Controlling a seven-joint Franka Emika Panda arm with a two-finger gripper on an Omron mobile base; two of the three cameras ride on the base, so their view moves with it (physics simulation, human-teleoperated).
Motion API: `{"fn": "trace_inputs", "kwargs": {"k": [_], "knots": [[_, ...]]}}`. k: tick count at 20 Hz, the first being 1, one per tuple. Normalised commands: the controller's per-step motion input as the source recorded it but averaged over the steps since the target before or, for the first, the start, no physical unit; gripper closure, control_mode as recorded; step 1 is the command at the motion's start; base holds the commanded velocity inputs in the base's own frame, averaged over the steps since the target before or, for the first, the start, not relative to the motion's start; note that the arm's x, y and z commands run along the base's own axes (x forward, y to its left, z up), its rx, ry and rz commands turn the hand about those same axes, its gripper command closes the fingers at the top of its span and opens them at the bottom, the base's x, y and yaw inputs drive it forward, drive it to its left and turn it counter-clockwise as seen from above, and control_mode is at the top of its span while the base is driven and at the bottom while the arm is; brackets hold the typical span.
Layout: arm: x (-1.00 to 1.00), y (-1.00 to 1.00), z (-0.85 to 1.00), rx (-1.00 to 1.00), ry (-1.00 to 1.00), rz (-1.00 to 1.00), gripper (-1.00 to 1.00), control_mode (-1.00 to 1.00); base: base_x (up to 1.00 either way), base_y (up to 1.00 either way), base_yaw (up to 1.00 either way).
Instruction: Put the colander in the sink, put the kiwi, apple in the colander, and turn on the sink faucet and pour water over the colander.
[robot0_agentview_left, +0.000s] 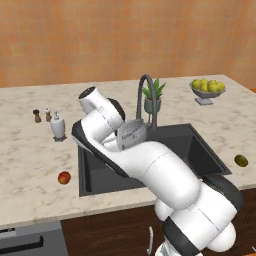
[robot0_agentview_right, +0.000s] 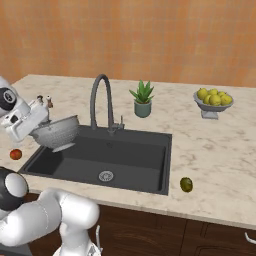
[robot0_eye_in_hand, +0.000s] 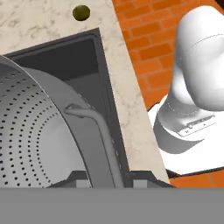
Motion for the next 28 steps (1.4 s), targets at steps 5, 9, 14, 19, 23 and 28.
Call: {"fn": "trace_inputs", "kwargs": {"k": [5, 9, 14, 19, 23, 28], "knots": [[0.46, 0.16, -0.53, -0.13, -0.11, -0.35, 1.0, -1.0, 0.0, 0.0, 0.0], [0.38, -0.01, -0.42, 0.0, -0.04, -0.39, 1.0, -1.0, 0.0, 0.0, 0.0], [0.12, 0.26, -0.52, 0.05, -0.19, -0.42, 1.0, -1.0, 0.0, 0.0, 0.0], [0.29, 0.37, -0.49, 0.0, -0.25, -0.39, 1.0, -1.0, 0.0, 0.0, 0.0], [0.28, 0.4, -0.49, 0.0, -0.19, -0.35, 1.0, -1.0, 0.0, 0.0, 0.0], [0.33, 0.46, -0.46, 0.0, -0.05, -0.22, 1.0, -1.0, 0.0, 0.0, 0.0]]}}
